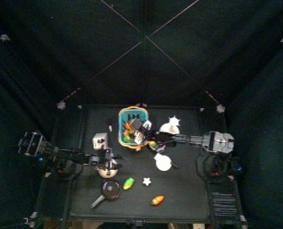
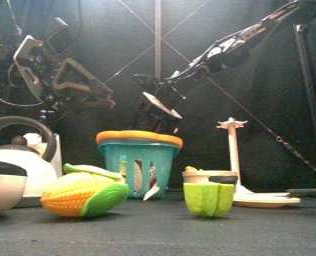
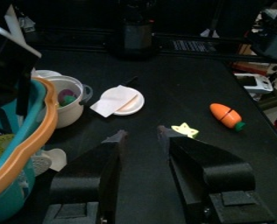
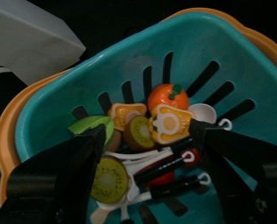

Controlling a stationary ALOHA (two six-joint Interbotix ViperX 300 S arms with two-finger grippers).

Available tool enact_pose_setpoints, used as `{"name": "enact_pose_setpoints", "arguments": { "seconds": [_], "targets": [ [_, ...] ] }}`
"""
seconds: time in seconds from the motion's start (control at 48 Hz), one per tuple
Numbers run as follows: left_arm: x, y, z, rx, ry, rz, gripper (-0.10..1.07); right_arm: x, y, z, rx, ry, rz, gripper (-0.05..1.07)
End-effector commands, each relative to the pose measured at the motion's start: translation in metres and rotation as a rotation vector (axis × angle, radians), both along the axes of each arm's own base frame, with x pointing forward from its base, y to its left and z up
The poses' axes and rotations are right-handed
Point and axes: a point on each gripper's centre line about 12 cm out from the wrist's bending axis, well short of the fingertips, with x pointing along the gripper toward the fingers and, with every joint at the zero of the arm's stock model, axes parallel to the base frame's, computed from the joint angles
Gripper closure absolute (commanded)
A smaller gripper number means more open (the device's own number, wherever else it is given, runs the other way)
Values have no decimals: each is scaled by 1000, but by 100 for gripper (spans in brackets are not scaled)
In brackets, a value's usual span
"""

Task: Grab starfruit bottom

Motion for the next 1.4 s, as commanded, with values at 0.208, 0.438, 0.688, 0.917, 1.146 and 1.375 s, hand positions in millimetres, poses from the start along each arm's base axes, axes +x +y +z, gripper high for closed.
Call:
{"name": "enact_pose_setpoints", "arguments": {
  "seconds": [0.208,0.438,0.688,0.917,1.146,1.375],
  "targets": [
    [0,0,9,-2,-37,2,21,-34,102,43,-17,-44,193,-1],
    [-4,1,8,-8,-33,5,21,-69,189,-10,10,101,402,-1],
    [-4,2,9,-11,-38,10,21,-78,230,-57,44,249,451,-1],
    [-4,2,8,-11,-35,10,21,-67,252,-71,75,278,468,-1],
    [-4,2,9,-16,-36,16,21,-61,256,-87,88,310,460,-1],
    [-4,2,8,-15,-34,16,21,-60,255,-98,83,337,456,-1]
  ]
}}
